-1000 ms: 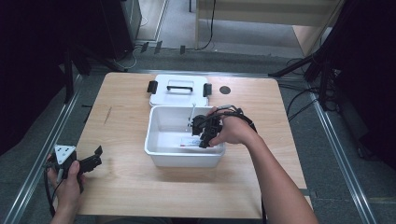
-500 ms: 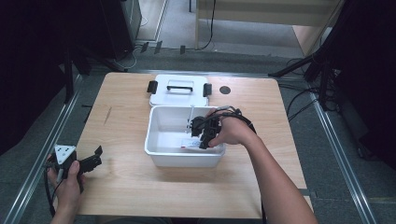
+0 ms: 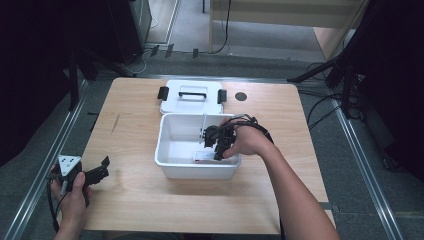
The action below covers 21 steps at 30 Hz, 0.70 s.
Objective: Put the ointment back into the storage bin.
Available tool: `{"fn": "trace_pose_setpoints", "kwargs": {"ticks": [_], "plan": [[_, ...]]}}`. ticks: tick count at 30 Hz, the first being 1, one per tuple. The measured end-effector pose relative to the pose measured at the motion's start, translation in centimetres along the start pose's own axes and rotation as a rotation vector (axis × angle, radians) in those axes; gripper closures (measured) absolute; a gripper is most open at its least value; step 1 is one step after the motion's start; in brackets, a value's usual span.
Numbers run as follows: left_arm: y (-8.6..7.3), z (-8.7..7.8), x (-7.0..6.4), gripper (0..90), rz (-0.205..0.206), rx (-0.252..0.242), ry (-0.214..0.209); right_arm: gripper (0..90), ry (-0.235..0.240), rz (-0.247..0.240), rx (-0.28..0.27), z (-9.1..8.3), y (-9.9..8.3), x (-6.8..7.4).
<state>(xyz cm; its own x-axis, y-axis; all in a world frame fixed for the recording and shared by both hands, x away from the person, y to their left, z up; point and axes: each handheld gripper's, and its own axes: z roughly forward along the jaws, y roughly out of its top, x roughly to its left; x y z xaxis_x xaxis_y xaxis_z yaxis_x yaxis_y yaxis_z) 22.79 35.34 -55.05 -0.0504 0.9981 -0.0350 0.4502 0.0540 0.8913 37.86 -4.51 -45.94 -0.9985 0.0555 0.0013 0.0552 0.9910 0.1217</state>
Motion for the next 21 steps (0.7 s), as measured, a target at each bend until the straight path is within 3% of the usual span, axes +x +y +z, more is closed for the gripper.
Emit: {"fn": "trace_pose_setpoints", "kwargs": {"ticks": [21], "plan": [[0.00, 0.01, 0.00, 0.0, 0.003, 0.000, -0.001, 71.4, 0.006, 0.010, -0.019, -0.31, 0.04, 0.03]]}}
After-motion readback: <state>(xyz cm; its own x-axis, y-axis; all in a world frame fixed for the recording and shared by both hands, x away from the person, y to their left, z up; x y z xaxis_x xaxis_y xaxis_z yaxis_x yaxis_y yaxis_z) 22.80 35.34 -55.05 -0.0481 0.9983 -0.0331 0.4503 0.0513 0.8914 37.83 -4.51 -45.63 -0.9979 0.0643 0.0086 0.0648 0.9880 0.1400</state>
